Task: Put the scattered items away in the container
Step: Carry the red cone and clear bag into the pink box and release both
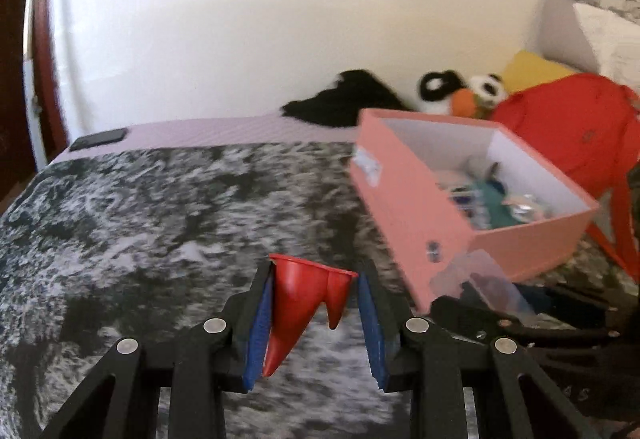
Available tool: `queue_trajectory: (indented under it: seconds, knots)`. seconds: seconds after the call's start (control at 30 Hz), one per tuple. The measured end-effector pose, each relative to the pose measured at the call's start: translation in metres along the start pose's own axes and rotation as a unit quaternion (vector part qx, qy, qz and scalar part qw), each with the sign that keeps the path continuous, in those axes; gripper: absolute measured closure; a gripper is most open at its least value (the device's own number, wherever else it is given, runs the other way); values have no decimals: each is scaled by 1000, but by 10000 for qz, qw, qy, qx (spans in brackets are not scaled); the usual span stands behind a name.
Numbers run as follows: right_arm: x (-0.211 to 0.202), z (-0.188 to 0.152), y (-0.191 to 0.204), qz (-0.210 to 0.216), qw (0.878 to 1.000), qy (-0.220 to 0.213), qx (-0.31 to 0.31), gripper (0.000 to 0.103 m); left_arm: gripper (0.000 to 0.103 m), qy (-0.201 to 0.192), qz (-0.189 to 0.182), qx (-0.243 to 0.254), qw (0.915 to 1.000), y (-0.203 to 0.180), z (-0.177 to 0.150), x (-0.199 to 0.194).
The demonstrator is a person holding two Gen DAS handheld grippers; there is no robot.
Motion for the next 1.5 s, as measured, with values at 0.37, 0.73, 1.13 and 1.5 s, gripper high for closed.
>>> queue_trajectory:
  seconds: [0.37,0.73,1.13,1.5]
  knots:
    - [-97,29,-76,-232,9950,-789,569,47,69,-244,-569,506,9968,-99,61,2]
    - [-178,159,-143,-522,9705,-2156,945,47,69,-1051,-849,681,9885,-135,201,30]
    - [-81,218,-238,-1327,9597,-1757,1747,4,5,423,84,299,9986,-100,143,179]
    - [-95,194,-181,-913,9674,-1847,1473,4,1,-158,836,240,9961,-50,128,66]
Point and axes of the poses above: each gripper's, at about its wrist camera, not at the fingertips, and x roughly the way its jaws point, y to its left, z to its top, the point moved 9 cm from there along x, roughly the way its jaws point, and after that the axes turned 12 degrees about x, right-handed, at the moved point
